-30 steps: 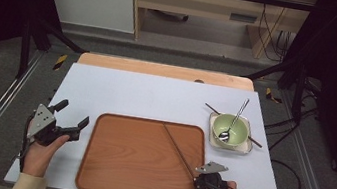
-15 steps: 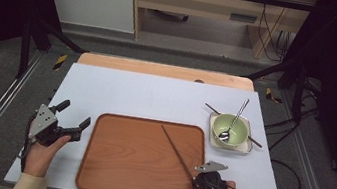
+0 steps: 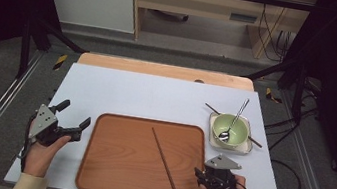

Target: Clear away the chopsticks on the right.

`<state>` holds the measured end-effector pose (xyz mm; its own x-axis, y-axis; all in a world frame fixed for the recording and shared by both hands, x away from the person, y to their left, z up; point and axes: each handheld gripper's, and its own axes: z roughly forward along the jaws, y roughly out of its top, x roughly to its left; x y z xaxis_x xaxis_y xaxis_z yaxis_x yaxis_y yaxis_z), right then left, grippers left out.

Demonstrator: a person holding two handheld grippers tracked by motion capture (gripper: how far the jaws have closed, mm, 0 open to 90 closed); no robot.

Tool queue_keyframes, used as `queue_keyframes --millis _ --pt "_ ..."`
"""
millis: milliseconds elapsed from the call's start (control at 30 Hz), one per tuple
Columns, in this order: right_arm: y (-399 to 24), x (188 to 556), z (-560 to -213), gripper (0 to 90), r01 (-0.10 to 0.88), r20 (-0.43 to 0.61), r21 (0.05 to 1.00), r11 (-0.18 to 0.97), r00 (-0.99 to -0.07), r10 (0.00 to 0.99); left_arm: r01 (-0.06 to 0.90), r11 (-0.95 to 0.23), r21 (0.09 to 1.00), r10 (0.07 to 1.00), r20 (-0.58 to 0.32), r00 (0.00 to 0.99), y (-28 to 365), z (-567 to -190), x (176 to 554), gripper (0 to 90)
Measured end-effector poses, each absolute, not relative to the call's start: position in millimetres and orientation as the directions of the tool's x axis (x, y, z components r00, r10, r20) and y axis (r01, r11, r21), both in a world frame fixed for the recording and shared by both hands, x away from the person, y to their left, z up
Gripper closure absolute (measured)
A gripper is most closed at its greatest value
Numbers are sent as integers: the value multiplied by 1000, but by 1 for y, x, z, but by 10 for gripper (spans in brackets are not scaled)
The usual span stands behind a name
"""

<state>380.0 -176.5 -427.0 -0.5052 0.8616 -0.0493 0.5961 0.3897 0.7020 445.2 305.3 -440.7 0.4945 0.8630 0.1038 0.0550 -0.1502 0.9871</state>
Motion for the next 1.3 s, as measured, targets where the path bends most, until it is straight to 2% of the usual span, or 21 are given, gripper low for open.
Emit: queue_keyframes --millis 133,433,567,700,933,1067,1167,1300 --pt "-194 388 -412 580 552 -88 753 357 -454 887 56 -150 987 864 103 493 306 -441 445 59" --pt "-231 402 -399 507 523 -158 779 345 -369 916 56 -154 986 863 107 493 306 -440 445 59" --pt "-247 406 -395 501 510 -185 786 349 -345 920 56 -154 986 864 107 492 306 -440 445 59" --pt "-281 419 -388 520 499 -224 792 353 -300 927 57 -155 986 864 108 493 306 -440 445 61" --pt "-317 446 -398 518 525 -241 752 397 -342 908 56 -160 986 865 112 489 305 -440 445 63" --pt "-334 463 -410 561 546 -255 714 439 -381 889 63 -166 984 864 114 490 306 -441 445 63" --pt "-349 479 -423 611 576 -224 684 448 -419 880 68 -170 983 863 115 491 305 -443 446 63" --pt "-355 488 -431 633 608 -197 653 452 -440 876 71 -177 982 861 120 494 304 -444 446 64"
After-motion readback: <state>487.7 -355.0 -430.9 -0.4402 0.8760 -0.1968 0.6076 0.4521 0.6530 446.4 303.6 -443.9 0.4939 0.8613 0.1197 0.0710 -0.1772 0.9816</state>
